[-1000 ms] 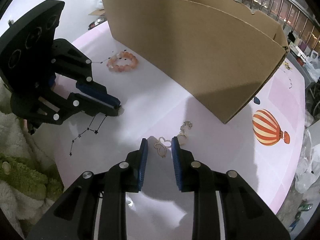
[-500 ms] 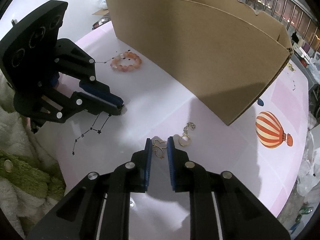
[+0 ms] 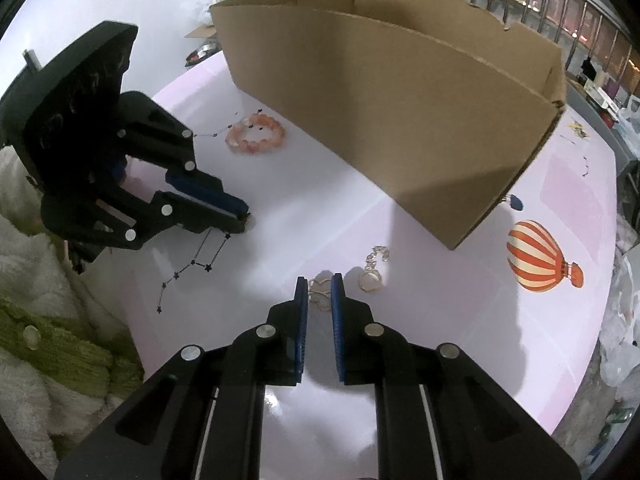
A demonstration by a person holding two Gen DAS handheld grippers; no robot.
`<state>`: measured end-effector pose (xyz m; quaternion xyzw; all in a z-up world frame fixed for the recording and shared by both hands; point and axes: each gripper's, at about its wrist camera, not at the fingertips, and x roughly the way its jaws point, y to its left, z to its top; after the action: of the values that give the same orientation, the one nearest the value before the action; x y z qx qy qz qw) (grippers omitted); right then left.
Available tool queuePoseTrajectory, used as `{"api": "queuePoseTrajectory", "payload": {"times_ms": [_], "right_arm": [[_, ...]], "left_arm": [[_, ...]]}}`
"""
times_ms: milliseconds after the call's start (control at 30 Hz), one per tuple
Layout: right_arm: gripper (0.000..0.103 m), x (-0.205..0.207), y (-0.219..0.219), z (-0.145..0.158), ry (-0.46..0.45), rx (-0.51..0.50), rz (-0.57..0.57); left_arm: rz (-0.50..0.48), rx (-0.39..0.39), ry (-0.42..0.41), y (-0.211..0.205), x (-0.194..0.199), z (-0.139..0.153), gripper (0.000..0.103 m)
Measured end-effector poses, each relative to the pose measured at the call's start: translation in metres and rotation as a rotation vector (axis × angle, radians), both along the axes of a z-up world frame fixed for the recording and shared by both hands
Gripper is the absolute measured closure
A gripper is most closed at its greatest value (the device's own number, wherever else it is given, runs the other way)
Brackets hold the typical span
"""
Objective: Organize jewelry
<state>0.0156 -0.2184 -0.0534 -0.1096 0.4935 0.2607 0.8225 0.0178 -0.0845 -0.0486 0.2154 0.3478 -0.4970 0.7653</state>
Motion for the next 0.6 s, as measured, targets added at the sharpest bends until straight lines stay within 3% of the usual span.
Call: {"api": "queuePoseTrajectory", "payload": {"times_ms": [100,300,600], "right_arm": [[0.077,0.002,0.002,-0.002,0.012,-0.017,0.002],[0.077,0.001,0.018,-0.007,0.03,-0.098,0.037],[0.095,0.013,0.032,-0.006,0.095,-0.124,0.021]], "left_arm": [[0.0,0.0,0.0,0.001,0.001,0.0,0.095],[0.001,0.0,0.001,0.001,0.001,0.0,0.095],[0.003,-0.008,0.004,0.005,0.005,0.0,0.095]]}}
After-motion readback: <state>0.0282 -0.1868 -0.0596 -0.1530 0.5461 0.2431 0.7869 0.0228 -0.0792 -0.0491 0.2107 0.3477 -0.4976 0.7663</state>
